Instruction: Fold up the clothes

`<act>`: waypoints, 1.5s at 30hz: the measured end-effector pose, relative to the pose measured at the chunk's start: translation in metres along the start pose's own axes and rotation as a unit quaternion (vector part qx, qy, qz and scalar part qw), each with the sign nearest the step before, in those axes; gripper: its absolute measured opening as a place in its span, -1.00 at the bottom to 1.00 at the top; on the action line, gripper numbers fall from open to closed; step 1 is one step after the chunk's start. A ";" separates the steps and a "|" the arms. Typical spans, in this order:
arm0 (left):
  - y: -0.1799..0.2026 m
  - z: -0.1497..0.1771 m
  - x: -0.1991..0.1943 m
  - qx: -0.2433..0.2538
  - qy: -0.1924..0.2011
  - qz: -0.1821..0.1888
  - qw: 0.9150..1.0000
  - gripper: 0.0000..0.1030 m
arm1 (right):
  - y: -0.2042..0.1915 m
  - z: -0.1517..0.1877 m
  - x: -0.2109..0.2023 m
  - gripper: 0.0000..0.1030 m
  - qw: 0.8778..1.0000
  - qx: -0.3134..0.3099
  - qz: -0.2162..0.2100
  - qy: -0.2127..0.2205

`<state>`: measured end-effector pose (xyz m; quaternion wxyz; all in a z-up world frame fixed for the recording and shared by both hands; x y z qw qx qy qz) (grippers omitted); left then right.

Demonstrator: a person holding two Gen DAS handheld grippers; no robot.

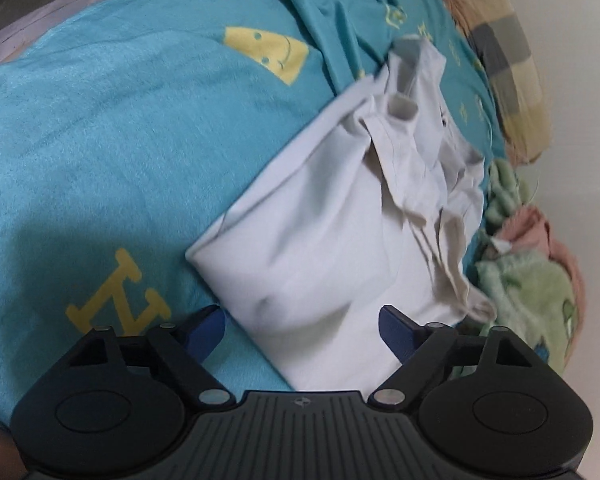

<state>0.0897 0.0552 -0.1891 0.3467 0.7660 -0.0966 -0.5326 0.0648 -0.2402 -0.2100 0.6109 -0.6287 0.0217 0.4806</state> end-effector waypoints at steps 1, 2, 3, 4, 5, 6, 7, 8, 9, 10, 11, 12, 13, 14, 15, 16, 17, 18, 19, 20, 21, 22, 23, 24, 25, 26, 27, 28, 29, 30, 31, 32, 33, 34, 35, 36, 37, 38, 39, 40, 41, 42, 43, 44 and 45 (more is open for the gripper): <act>-0.001 -0.002 0.000 -0.005 0.008 -0.002 1.000 0.42 | 0.004 -0.003 0.000 0.46 1.000 0.012 0.005 0.012; -0.001 -0.004 -0.001 -0.008 0.014 -0.003 1.000 0.37 | 0.007 -0.008 -0.001 0.43 0.999 0.020 0.008 0.030; -0.001 -0.005 0.000 -0.008 0.019 -0.003 1.000 0.32 | 0.010 -0.019 -0.002 0.26 0.998 0.023 0.014 0.049; -0.002 -0.007 0.000 -0.006 0.023 -0.006 1.000 0.19 | 0.011 -0.020 -0.001 0.10 0.997 0.025 0.019 0.064; -0.003 -0.008 0.001 -0.005 0.025 -0.010 1.000 0.05 | 0.011 -0.021 0.000 0.01 0.997 0.026 0.022 0.072; -0.003 -0.008 0.001 -0.007 0.027 -0.013 1.000 -0.02 | 0.011 -0.022 0.001 -0.23 0.996 0.024 0.026 0.080; -0.004 -0.008 0.000 -0.008 0.031 -0.013 0.999 -0.13 | 0.011 -0.023 0.002 -0.45 0.995 0.021 0.031 0.088; -0.004 -0.008 0.000 -0.006 0.035 -0.013 0.999 -0.29 | 0.012 -0.024 0.003 -0.52 0.995 0.019 0.034 0.095; -0.003 -0.009 0.000 -0.001 0.038 -0.013 0.999 -0.37 | 0.011 -0.025 0.003 -0.60 0.994 0.016 0.033 0.098; -0.002 -0.009 -0.002 0.004 0.042 -0.013 0.999 -0.50 | 0.010 -0.025 0.003 -0.67 0.994 0.012 0.028 0.102; -0.002 -0.010 -0.004 0.007 0.047 -0.012 0.999 -0.57 | 0.008 -0.024 0.001 -0.70 0.994 0.005 0.021 0.105; 0.001 -0.010 -0.007 0.011 0.054 -0.010 0.998 -0.60 | 0.005 -0.024 -0.002 -0.72 0.994 -0.002 0.013 0.110; 0.005 -0.011 -0.010 0.019 0.061 -0.007 0.998 -0.65 | 0.003 -0.024 -0.004 -0.73 0.993 -0.008 0.005 0.114; 0.009 -0.011 -0.014 0.027 0.069 -0.002 0.997 -0.67 | 0.000 -0.024 -0.007 -0.74 0.993 -0.015 -0.003 0.118; 0.014 -0.012 -0.020 0.036 0.077 0.005 0.996 -0.68 | -0.003 -0.024 -0.011 -0.75 0.992 -0.019 -0.010 0.122; 0.019 -0.012 -0.027 0.044 0.084 0.013 0.995 -0.70 | -0.006 -0.024 -0.015 -0.76 0.992 -0.022 -0.016 0.126; 0.025 -0.012 -0.034 0.049 0.088 0.024 0.995 -0.71 | -0.009 -0.024 -0.020 -0.77 0.991 -0.025 -0.023 0.130; 0.030 -0.013 -0.042 0.053 0.092 0.038 0.994 -0.72 | -0.013 -0.023 -0.025 -0.78 0.990 -0.027 -0.029 0.135; 0.036 -0.013 -0.051 0.056 0.096 0.049 0.993 -0.75 | -0.017 -0.023 -0.031 -0.78 0.989 -0.029 -0.036 0.139; 0.041 -0.012 -0.060 0.059 0.100 0.055 0.992 -0.76 | -0.022 -0.021 -0.038 -0.78 0.988 -0.033 -0.043 0.143; 0.046 -0.012 -0.070 0.062 0.104 0.061 0.991 -0.77 | -0.027 -0.017 -0.045 -0.79 0.987 -0.040 -0.051 0.146; 0.052 -0.011 -0.080 0.065 0.108 0.068 0.990 -0.78 | -0.031 -0.013 -0.053 -0.79 0.986 -0.048 -0.058 0.148; 0.057 -0.009 -0.090 0.069 0.110 0.071 0.989 -0.78 | -0.036 -0.008 -0.061 -0.79 0.985 -0.057 -0.064 0.152; 0.063 -0.004 -0.100 0.075 0.111 0.071 0.988 -0.78 | -0.040 -0.003 -0.069 -0.79 0.983 -0.063 -0.069 0.155; 0.069 0.000 -0.110 0.081 0.111 0.072 0.988 -0.78 | -0.041 0.002 -0.077 -0.79 0.983 -0.067 -0.068 0.158; 0.073 0.006 -0.120 0.084 0.108 0.071 0.988 -0.78 | -0.043 0.008 -0.085 -0.79 0.982 -0.072 -0.068 0.161; 0.075 0.013 -0.130 0.083 0.101 0.070 0.989 -0.78 | -0.045 0.013 -0.094 -0.79 0.981 -0.076 -0.068 0.164; 0.076 0.021 -0.141 0.083 0.094 0.067 0.990 -0.78 | -0.046 0.019 -0.102 -0.79 0.980 -0.080 -0.068 0.166; 0.076 0.031 -0.153 0.082 0.088 0.061 0.991 -0.78 | -0.047 0.025 -0.111 -0.79 0.980 -0.085 -0.068 0.169; 0.075 0.040 -0.164 0.079 0.081 0.057 0.992 -0.78 | -0.044 0.033 -0.121 -0.79 0.979 -0.090 -0.066 0.169; 0.075 0.050 -0.174 0.076 0.075 0.054 0.993 -0.78 | -0.042 0.042 -0.132 -0.79 0.979 -0.096 -0.064 0.169; 0.075 0.060 -0.185 0.074 0.070 0.049 0.994 -0.78 | -0.039 0.050 -0.142 -0.79 0.979 -0.100 -0.063 0.169; 0.074 0.069 -0.196 0.075 0.066 0.045 0.994 -0.78 | -0.035 0.057 -0.149 -0.79 0.979 -0.100 -0.064 0.168; 0.072 0.078 -0.206 0.078 0.065 0.042 0.994 -0.78 | -0.031 0.063 -0.156 -0.79 0.979 -0.100 -0.065 0.166; 0.072 0.086 -0.214 0.081 0.065 0.041 0.994 -0.78 | -0.027 0.070 -0.163 -0.79 0.979 -0.100 -0.066 0.165; 0.072 0.091 -0.219 0.081 0.064 0.042 0.994 -0.78 | -0.023 0.077 -0.170 -0.79 0.979 -0.100 -0.067 0.164; 0.072 0.094 -0.222 0.080 0.062 0.043 0.994 -0.78 | -0.020 0.084 -0.177 -0.79 0.979 -0.100 -0.068 0.162; 0.073 0.093 -0.223 0.078 0.059 0.044 0.994 -0.78 | -0.016 0.089 -0.183 -0.79 0.980 -0.099 -0.069 0.161; 0.074 0.093 -0.224 0.076 0.056 0.044 0.995 -0.78 | -0.016 0.089 -0.185 -0.79 0.980 -0.094 -0.069 0.159; 0.076 0.088 -0.222 0.074 0.056 0.044 0.995 -0.78 | -0.019 0.087 -0.185 -0.79 0.981 -0.091 -0.069 0.157; 0.080 0.079 -0.217 0.072 0.058 0.043 0.995 -0.78 | -0.022 0.084 -0.184 -0.79 0.981 -0.089 -0.069 0.156; 0.085 0.069 -0.211 0.070 0.061 0.042 0.995 -0.78 | -0.028 0.079 -0.182 -0.79 0.981 -0.090 -0.070 0.156; 0.089 0.060 -0.206 0.068 0.063 0.041 0.995 -0.78 | -0.035 0.073 -0.179 -0.79 0.981 -0.090 -0.071 0.157; 0.093 0.050 -0.200 0.066 0.066 0.040 0.995 -0.77 | -0.042 0.063 -0.172 -0.79 0.981 -0.088 -0.070 0.158; 0.098 0.041 -0.195 0.064 0.068 0.039 0.995 -0.77 | -0.049 0.053 -0.164 -0.79 0.981 -0.086 -0.070 0.158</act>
Point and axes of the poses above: each gripper's, at about its wrist camera, not at the fingertips, and x roughly the way its jaws point, y to its right, z to its underside, the point moved 4 cm from there along x, roughly the way its jaws point, and after that the axes turned 14 degrees about x, right-handed, at the moved point
